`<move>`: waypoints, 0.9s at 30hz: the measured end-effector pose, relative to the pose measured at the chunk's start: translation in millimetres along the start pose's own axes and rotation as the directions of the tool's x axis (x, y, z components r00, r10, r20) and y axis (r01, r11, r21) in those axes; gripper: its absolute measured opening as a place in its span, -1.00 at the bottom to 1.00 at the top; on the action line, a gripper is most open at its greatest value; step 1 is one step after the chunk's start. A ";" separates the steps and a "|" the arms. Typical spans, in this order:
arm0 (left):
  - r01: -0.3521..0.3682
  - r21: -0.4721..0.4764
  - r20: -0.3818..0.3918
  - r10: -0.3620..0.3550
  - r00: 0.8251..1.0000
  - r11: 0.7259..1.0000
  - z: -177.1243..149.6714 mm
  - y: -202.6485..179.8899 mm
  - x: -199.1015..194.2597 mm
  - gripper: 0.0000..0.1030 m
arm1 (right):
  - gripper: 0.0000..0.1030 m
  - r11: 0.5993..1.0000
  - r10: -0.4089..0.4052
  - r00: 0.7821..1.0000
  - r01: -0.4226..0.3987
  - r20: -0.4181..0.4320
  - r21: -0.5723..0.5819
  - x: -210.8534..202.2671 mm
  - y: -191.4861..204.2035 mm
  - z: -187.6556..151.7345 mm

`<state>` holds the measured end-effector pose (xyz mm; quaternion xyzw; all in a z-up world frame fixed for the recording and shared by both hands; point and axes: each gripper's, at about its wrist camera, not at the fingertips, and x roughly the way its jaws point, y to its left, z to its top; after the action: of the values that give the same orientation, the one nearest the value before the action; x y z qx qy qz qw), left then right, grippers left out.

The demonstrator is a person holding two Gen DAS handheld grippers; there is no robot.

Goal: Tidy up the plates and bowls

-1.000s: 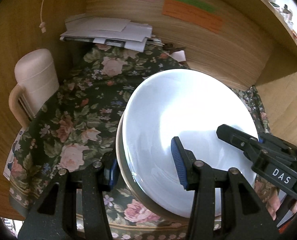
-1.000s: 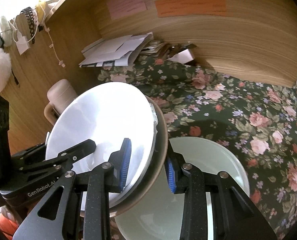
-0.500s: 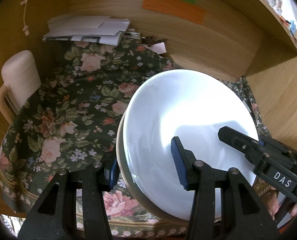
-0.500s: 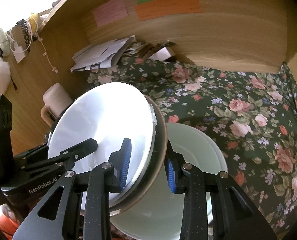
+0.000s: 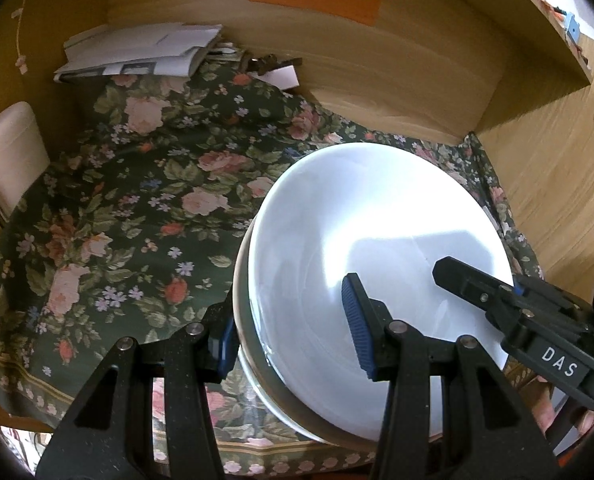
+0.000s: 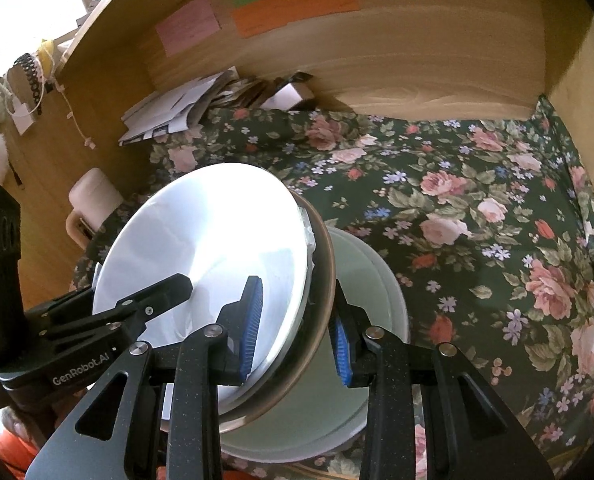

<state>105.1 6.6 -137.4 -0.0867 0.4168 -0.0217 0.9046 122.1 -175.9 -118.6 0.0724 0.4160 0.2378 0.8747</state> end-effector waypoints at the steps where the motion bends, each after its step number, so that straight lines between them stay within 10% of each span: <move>1: 0.001 0.001 -0.003 -0.001 1.000 1.000 -0.1 -1.3 1.6 -0.08 | -0.44 1.000 0.000 1.000 0.000 -0.002 0.003 0.6 -1.7 -0.3; 21: 0.016 0.054 -0.022 -0.014 1.000 0.998 -0.5 -7.3 21.1 -0.06 | -0.38 1.000 -0.016 1.000 0.016 0.006 0.004 8.6 -12.4 -4.9; 27: -0.047 0.085 0.112 0.037 0.993 0.995 3.4 -6.8 -10.9 0.25 | -0.07 0.995 -0.079 0.989 0.085 0.128 -0.042 -24.9 -1.2 -1.9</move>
<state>100.8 1.6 -126.0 -0.0393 0.3664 -0.0159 0.9295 107.6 -188.9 -102.9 0.0494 0.3566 0.2063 0.9099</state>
